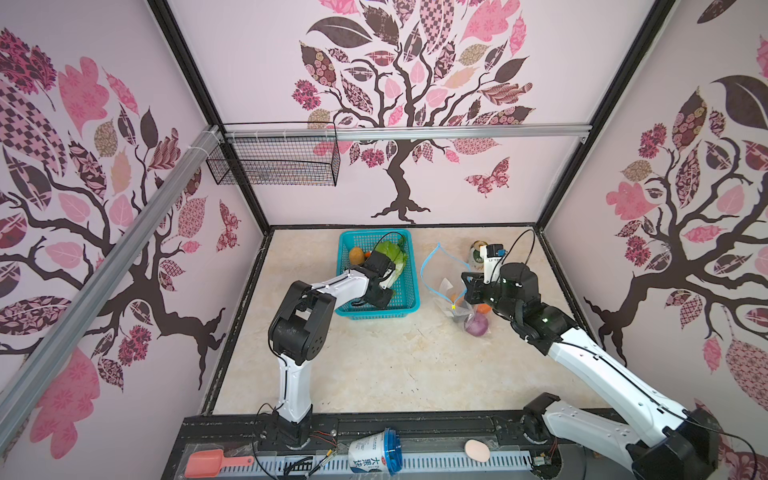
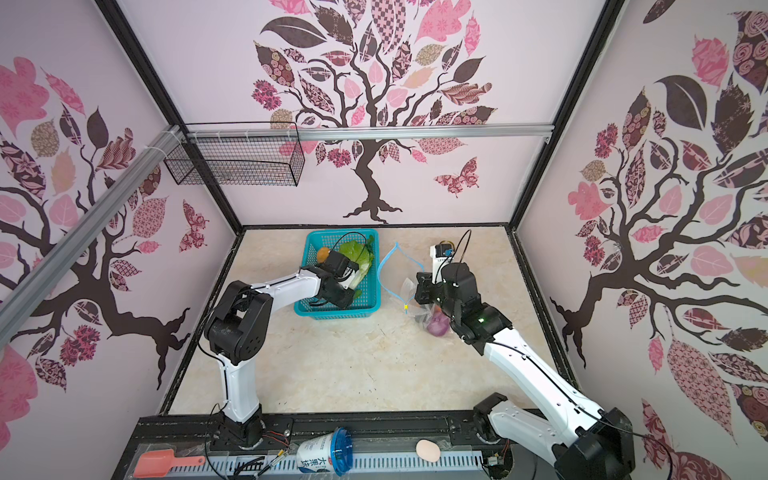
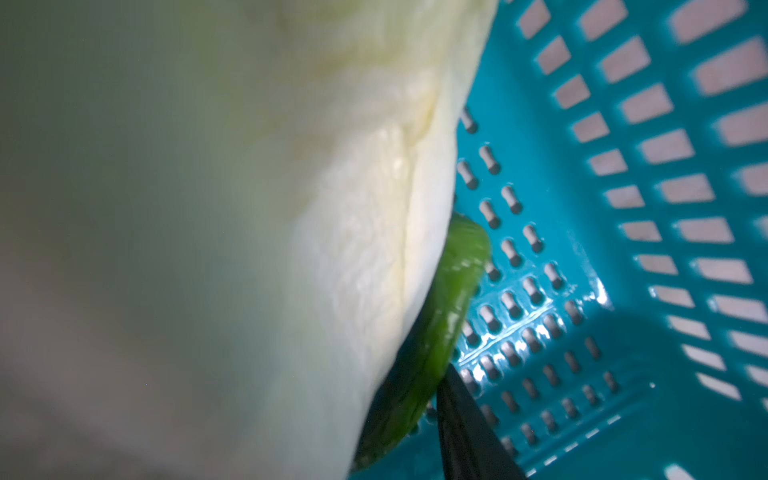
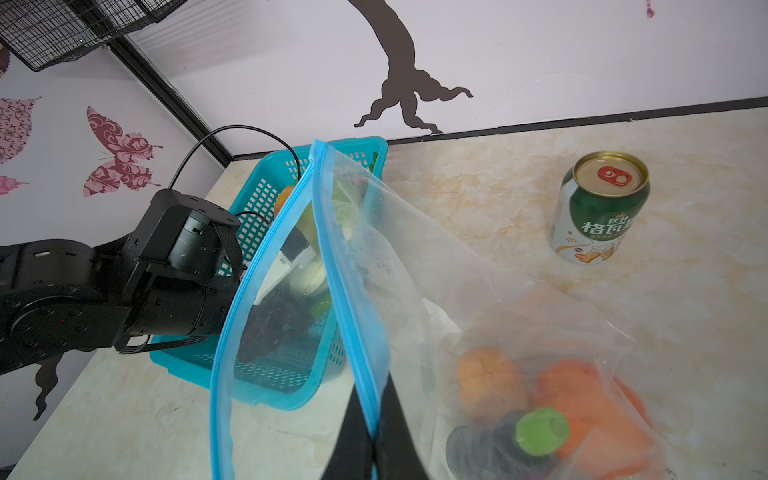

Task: Place the food in the zip-top bag and seal the zipper
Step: 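Close the left gripper on the green chili pepper stem in the basket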

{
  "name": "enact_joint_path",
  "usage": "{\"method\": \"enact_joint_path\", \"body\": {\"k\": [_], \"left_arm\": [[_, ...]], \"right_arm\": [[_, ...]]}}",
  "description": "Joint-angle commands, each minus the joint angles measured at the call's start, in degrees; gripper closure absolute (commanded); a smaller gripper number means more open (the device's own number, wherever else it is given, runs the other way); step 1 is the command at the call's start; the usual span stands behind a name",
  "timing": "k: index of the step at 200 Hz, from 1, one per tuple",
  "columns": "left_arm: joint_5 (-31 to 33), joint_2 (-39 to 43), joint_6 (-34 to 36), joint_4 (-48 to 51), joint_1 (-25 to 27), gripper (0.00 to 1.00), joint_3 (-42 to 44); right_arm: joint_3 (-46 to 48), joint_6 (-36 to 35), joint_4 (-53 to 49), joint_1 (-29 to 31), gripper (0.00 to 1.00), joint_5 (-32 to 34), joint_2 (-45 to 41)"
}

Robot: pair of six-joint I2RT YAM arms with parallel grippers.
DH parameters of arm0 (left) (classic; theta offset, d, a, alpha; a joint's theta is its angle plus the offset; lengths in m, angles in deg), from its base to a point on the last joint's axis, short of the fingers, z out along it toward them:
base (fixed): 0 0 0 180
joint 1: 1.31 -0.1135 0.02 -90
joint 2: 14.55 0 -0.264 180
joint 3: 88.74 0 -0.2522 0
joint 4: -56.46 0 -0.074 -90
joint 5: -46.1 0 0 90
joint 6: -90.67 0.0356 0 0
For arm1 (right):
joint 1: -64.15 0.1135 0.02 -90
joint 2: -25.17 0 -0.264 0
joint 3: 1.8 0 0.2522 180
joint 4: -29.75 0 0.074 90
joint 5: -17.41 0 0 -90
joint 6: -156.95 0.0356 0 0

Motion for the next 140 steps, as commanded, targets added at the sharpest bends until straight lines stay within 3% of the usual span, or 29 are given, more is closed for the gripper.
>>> {"method": "enact_joint_path", "body": {"k": [1, 80, 140], "left_arm": [[-1.8, -1.3, 0.5, 0.3, 0.4, 0.69, 1.0], [-5.2, -0.1, 0.7, 2.9, 0.9, 0.97, 0.2], [-9.0, 7.8, -4.5, 5.0, 1.2, 1.00, 1.1]], "right_arm": [[0.5, -0.6, 0.5, -0.3, 1.00, 0.9, -0.4], [0.6, -0.7, 0.5, -0.3, 1.00, 1.4, -0.8], [0.6, -0.5, 0.6, -0.3, 1.00, 1.2, -0.7]]}}
